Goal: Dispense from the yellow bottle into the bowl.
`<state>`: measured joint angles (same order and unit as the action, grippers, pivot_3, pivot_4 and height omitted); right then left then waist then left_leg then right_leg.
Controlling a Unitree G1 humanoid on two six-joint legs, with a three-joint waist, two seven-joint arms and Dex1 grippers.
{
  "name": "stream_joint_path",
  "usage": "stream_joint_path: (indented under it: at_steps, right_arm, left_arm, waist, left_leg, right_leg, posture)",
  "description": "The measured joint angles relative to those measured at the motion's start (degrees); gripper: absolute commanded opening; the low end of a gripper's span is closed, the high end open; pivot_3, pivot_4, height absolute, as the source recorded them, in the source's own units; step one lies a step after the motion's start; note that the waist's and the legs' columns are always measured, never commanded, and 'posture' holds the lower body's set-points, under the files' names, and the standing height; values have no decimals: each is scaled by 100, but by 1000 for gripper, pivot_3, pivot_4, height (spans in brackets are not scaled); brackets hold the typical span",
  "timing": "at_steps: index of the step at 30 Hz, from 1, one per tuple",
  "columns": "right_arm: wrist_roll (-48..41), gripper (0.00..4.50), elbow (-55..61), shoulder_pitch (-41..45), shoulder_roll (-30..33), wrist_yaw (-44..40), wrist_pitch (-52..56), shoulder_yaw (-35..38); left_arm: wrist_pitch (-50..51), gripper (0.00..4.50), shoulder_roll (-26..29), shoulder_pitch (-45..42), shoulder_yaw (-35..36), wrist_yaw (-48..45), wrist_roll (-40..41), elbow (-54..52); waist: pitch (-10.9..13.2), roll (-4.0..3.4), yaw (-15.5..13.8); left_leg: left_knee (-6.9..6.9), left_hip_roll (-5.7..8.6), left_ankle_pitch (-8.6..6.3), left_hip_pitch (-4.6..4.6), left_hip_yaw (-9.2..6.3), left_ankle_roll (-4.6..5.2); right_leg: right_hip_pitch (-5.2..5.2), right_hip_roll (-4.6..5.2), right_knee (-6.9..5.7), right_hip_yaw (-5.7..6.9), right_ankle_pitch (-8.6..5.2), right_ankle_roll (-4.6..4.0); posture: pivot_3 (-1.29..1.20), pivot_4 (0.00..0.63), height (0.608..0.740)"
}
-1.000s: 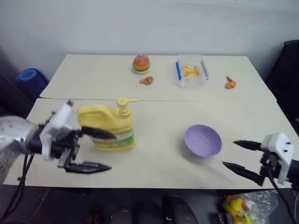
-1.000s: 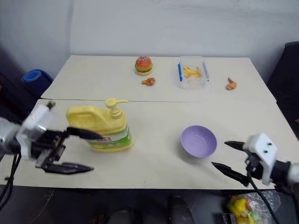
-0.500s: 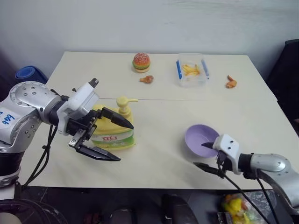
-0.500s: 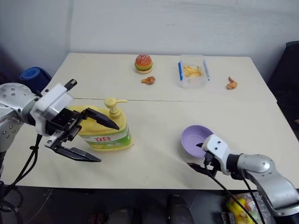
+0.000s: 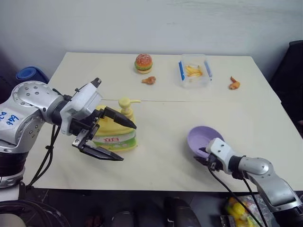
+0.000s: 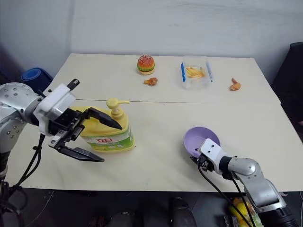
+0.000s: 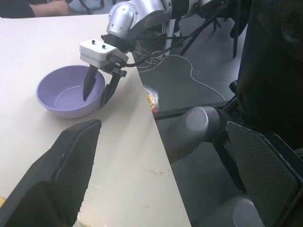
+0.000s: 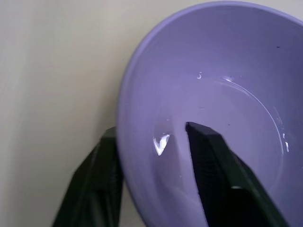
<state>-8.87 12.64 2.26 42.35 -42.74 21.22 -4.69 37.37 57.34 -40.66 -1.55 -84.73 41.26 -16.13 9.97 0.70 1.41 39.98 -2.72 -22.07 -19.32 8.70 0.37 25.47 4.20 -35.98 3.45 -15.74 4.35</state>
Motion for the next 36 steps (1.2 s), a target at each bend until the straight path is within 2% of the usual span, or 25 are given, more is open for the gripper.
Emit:
stream_joint_path:
  at_steps: [5,8,10,19,24,28,31,33,36]
  right_arm:
    - [-19,1585,61,0,-65,-58,15,0]
    - [-18,752,65,-2,-90,-83,14,0]
    - [-7,21,96,-9,-101,-88,-12,14]
    - [-19,21,305,46,-107,-145,126,55]
    - [-213,21,638,694,317,-800,312,12]
    - [-623,0,852,1847,514,-1471,624,-44]
    - [-767,0,739,2804,490,-1958,799,-422]
    - [-834,0,610,3370,342,-2198,894,-644]
    - [-889,0,232,4144,5,-2570,994,-1058]
  left_arm:
    - [-1,4500,-69,-137,-12,-7,-83,93]
    - [-18,4500,-115,-158,-28,-8,-121,115]
    - [-25,4500,-143,-158,-72,-5,-137,118]
    - [271,4500,-279,-203,43,202,30,136]
    - [716,4500,-319,-917,506,545,374,715]
    - [732,3617,-86,-1240,699,542,325,1320]
    - [392,2818,51,-1421,693,476,-101,2000]
    - [147,2195,46,-1521,606,423,-355,2355]
    - [-72,1300,-252,-1631,430,329,-584,2771]
  waist:
    - [0,0,0]
    - [0,0,1]
    - [0,0,-1]
    - [-1,5,0]
    - [4,3,15]
    - [7,0,27]
    - [8,-1,17]
    - [8,-1,8]
    - [8,0,-27]
  left_leg:
    - [0,-1,0,0,-1,0]
    - [0,-1,0,0,-1,0]
    - [0,-1,0,1,-1,0]
    - [3,-2,0,1,-4,0]
    - [8,-1,0,1,-3,1]
    - [4,-8,0,6,-5,-4]
    - [7,-8,1,3,-1,-5]
    - [7,-7,0,0,9,-5]
    - [16,-6,1,-24,29,-3]
  right_leg:
    - [0,0,-1,1,0,0]
    - [0,-1,-1,1,0,0]
    - [0,0,-2,1,0,0]
    - [-1,-1,-4,0,0,0]
    - [0,-1,-8,0,1,2]
    - [1,-10,-11,4,-2,-3]
    - [4,-11,-12,7,-2,-5]
    - [3,-10,-12,11,-2,-5]
    - [5,-4,-27,28,-2,-4]
  posture:
    - [0,150,740]
    - [0,150,740]
    - [0,150,740]
    - [0,150,740]
    - [0,150,740]
    - [0,150,740]
    - [0,150,740]
    - [0,150,740]
    - [0,150,740]
